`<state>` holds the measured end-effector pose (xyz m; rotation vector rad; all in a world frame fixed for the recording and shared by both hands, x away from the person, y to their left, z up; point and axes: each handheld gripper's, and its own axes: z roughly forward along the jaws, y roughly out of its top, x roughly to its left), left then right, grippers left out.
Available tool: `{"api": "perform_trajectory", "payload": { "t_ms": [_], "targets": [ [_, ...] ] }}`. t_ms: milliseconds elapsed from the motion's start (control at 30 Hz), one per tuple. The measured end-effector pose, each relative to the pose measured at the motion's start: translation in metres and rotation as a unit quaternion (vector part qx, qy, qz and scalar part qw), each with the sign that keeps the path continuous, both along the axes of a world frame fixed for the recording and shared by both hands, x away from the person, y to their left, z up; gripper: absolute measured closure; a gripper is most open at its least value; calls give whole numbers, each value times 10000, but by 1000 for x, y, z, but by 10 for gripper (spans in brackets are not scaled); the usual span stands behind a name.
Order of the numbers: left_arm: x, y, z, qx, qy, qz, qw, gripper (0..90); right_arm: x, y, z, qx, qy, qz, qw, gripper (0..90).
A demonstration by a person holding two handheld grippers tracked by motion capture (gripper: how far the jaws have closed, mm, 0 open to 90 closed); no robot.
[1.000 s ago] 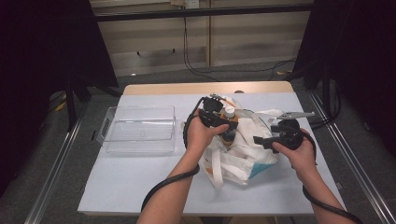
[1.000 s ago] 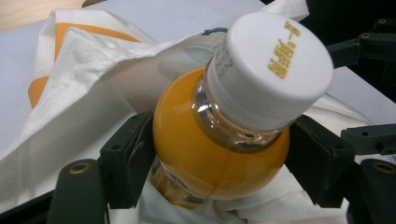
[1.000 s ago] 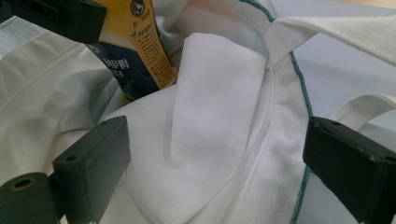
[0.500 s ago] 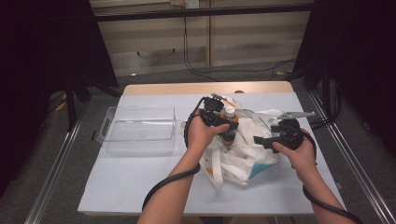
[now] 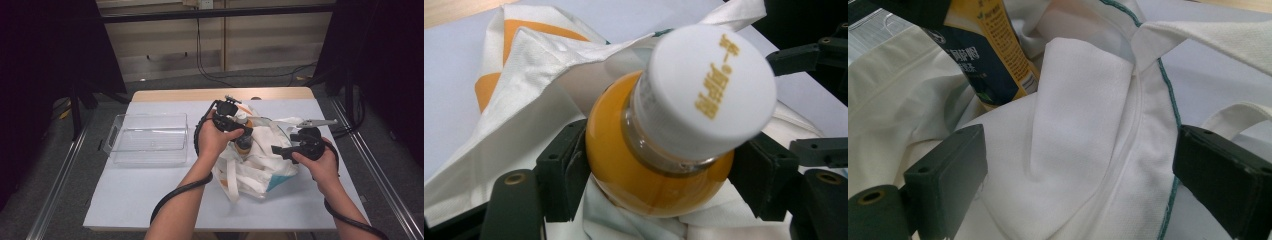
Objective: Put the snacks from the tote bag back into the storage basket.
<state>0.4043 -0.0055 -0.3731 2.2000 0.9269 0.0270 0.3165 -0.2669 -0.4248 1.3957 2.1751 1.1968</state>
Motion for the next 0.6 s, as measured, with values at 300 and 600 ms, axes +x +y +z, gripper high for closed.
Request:
{"api": "perform_trajectory", "payload": {
  "t_ms": [300,600],
  "targets": [
    [1,4,14,55,121,0,9999,303,0,1,1,33,-35,56,10000,62],
    [1,7,32,91,214,8,9997,304,0,1,1,111,24,36,9999,23]
  ]
}}
